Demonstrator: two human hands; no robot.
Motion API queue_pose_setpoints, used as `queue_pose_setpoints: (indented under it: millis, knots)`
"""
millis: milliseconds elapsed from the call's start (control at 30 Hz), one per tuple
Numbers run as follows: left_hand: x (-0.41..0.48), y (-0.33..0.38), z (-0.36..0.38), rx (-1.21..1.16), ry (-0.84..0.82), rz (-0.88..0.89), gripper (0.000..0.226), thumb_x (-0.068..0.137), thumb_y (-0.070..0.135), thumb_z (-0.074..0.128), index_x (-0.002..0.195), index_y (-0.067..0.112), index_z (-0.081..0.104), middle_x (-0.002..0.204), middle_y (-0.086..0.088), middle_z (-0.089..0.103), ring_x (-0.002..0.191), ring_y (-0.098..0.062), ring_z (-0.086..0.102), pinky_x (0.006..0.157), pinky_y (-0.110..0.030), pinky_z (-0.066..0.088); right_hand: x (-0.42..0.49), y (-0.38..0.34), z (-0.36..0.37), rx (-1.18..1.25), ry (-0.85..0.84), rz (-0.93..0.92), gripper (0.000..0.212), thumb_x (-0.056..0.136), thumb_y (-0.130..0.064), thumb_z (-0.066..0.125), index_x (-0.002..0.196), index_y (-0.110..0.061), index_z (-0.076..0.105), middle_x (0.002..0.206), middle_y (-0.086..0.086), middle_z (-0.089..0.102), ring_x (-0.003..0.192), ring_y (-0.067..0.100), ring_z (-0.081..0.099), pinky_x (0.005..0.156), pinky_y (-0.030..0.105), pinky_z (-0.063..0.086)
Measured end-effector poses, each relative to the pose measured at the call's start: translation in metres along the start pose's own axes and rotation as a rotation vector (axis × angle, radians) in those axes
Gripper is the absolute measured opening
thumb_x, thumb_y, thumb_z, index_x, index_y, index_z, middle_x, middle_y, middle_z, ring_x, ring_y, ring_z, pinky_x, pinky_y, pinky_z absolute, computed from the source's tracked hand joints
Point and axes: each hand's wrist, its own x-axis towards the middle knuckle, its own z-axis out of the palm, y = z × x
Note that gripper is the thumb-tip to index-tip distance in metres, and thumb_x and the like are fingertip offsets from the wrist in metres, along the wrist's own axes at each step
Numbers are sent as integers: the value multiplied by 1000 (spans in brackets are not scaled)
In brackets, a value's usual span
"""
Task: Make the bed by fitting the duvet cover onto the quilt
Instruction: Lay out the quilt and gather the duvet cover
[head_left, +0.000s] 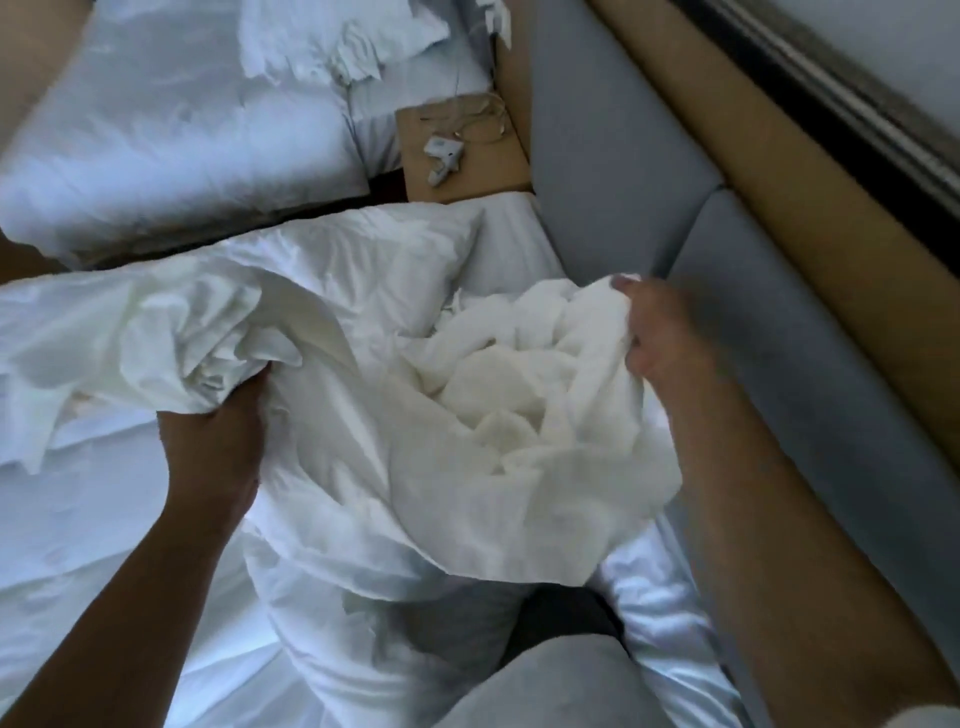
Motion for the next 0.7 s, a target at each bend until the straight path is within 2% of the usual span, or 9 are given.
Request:
queue_pose_setpoints:
  millis: [67,133,200,233,300,433,500,600,700]
  knots:
    - [5,11,3,-61,5,15,31,81,32,81,110,39,72,113,11,74,105,-12,71,89,-43,58,-30,-70,18,40,-85,-260,13,87,-21,68,92,-10,73,67,-4,68,57,6,66,52,21,54]
    - [11,23,2,-122,5,22,31,81,33,81,110,38,72,113,11,74,105,-10,71,88,-42,57,-56,-92,32,-13,-112,-404,13,91,-21,63,84,-14,72,67,-4,67,65,11,67,58,24,53]
    - [14,35,-2,-170,-30,47,35,81,31,80,114,27,71,115,3,74,107,-16,70,90,-44,57,-83,-98,35,-178,-91,-346,19,98,-18,57,113,-8,65,87,0,61,81,17,62,74,32,53]
    - [15,40,-6,-194,-59,58,38,80,31,80,116,21,70,116,-2,73,107,-19,69,90,-45,56,-93,-107,34,-228,-83,-307,32,99,-18,56,128,-4,58,97,2,58,81,17,58,74,32,51]
    - [13,49,-12,-228,-104,77,43,76,34,79,115,18,70,116,-6,72,106,-20,69,91,-46,54,-116,-157,23,-203,17,-402,43,95,-23,58,133,-2,57,97,1,56,71,12,53,66,29,47]
    - [1,67,-17,-273,-150,99,51,74,36,80,122,25,68,123,1,71,117,-20,65,104,-50,51,-174,-253,-18,-31,180,-886,34,83,-41,61,98,-11,71,70,-13,61,67,11,60,62,28,53]
    - [-5,72,-24,-248,-180,96,61,71,40,80,126,19,66,125,-2,70,118,-22,65,104,-54,50,-189,-222,-25,-96,198,-857,18,90,-31,62,86,-15,69,74,-7,62,66,12,59,61,29,51]
    - [-9,70,-29,-246,-217,75,59,72,40,80,125,18,66,123,-1,71,116,-22,66,103,-55,51,-195,-171,-26,-218,107,-540,9,96,-16,61,89,-10,62,89,10,57,70,17,56,64,29,45]
    - [-10,70,-31,-240,-249,52,56,75,35,80,126,16,65,123,-8,70,116,-29,65,100,-61,50,-223,-218,-33,-46,158,-690,28,92,-16,61,70,-22,43,78,5,44,73,15,48,65,29,41]
